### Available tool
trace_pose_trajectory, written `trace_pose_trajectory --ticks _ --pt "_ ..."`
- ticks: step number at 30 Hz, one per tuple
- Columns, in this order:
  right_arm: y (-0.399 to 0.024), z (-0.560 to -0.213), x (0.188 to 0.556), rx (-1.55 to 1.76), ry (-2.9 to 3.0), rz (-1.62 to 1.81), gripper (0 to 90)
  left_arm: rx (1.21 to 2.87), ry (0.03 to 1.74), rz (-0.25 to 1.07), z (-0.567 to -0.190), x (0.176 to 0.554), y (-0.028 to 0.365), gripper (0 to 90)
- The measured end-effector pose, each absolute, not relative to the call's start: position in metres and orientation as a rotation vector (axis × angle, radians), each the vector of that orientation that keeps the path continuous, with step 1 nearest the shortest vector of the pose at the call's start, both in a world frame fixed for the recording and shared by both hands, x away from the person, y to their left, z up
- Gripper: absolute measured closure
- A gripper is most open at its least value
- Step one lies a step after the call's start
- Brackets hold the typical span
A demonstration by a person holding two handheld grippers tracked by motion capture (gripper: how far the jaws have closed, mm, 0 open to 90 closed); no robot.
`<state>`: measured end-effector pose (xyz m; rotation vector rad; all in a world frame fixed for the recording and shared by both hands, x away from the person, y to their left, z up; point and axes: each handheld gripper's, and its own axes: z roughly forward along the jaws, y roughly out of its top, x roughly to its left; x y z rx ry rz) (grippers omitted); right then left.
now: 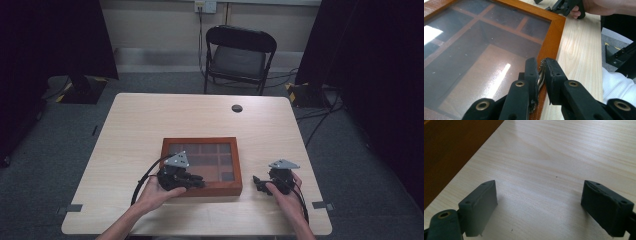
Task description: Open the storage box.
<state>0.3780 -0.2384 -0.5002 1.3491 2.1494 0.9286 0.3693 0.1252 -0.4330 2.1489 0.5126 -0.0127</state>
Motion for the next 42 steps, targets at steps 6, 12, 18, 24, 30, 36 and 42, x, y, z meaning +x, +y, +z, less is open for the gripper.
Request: trace_pose_trajectory --ticks 6,12,18,24,30,36,42 --pt "-0.238 -0.5 0.378 1.349 2.15 0.928 12.6 2.148 0.51 -0.016 -0.429 0.37 0.126 80.5" --pt "-0.238 -0.5 0.378 1.349 2.149 0.929 12.7 2.149 0.513 -0.019 -0.425 0.371 0.126 80.5" --pt "-0.238 -0.5 0.378 1.349 2.149 0.928 12.6 2.146 0.519 -0.031 -0.424 0.372 0.126 80.6" --pt "-0.238 -0.5 0.378 1.349 2.149 0.928 12.6 2.147 0.52 -0.026 -0.419 0.373 0.127 80.5" --pt "-0.238 -0.5 0.378 1.35 2.149 0.929 12.6 2.135 0.521 -0.027 -0.412 0.375 0.127 80.5" --pt "-0.238 -0.5 0.378 1.35 2.15 0.929 12.6 2.145 0.52 -0.029 -0.411 0.375 0.127 80.5" --pt "-0.238 -0.5 0.378 1.349 2.15 0.929 12.6 2.133 0.512 -0.037 -0.404 0.378 0.129 80.6"
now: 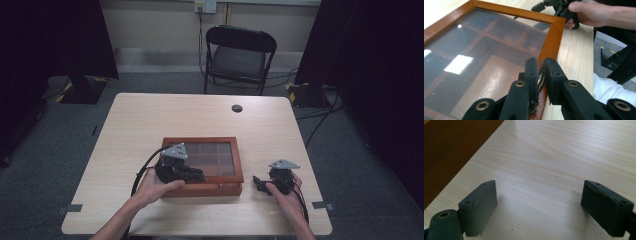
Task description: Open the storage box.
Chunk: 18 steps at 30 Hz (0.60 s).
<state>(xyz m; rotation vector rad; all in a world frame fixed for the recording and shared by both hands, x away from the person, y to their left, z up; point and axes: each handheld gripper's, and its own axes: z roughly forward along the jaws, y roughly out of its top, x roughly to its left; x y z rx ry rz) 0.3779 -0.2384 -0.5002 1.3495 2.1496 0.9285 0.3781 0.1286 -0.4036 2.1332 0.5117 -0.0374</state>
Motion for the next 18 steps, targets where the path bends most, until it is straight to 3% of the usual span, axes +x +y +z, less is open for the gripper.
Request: trace_pose_trajectory --ticks 18 --pt "-0.238 -0.5 0.378 1.349 2.15 0.929 12.6 2.109 0.524 -0.059 -0.386 0.387 0.131 80.7"
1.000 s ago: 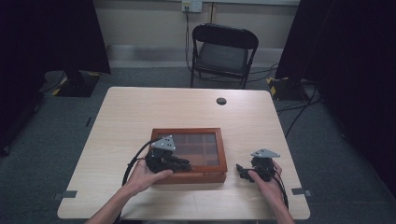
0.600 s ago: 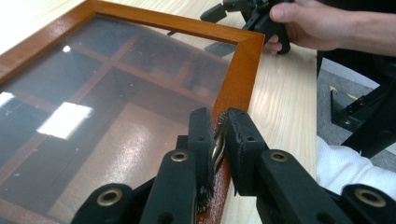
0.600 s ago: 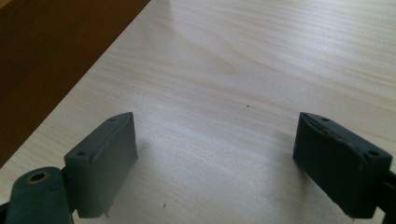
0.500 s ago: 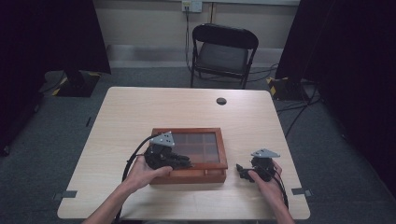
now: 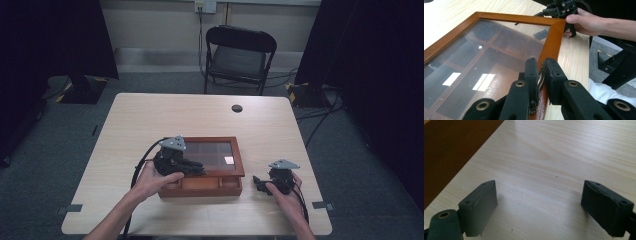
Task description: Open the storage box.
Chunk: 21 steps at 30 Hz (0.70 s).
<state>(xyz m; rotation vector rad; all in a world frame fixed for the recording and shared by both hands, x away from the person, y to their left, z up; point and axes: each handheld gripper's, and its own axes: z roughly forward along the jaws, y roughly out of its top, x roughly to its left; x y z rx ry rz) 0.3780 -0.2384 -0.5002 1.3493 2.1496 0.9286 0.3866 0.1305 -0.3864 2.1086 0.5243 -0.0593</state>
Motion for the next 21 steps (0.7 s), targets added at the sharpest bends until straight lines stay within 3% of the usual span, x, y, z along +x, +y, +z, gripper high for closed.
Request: trace_pose_trajectory --ticks 21 --pt "-0.238 -0.5 0.378 1.349 2.15 0.928 12.6 2.102 0.535 -0.074 -0.375 0.394 0.131 80.7"
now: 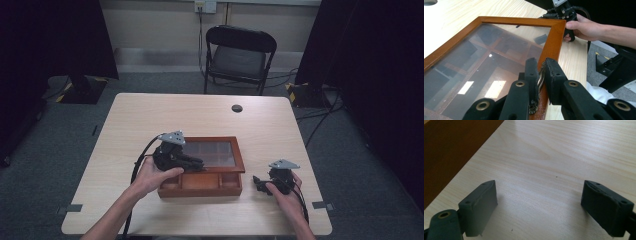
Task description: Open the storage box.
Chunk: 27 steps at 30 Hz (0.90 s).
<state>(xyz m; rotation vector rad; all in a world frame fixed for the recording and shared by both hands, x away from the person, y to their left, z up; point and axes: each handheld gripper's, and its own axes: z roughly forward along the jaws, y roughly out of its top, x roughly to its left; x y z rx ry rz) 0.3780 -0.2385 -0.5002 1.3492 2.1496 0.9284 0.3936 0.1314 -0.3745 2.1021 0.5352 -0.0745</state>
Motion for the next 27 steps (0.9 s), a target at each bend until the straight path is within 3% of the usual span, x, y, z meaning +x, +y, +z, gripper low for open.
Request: trace_pose_trajectory --ticks 27 --pt "-0.238 -0.5 0.378 1.349 2.15 0.928 12.6 2.112 0.55 -0.083 -0.361 0.402 0.13 80.7"
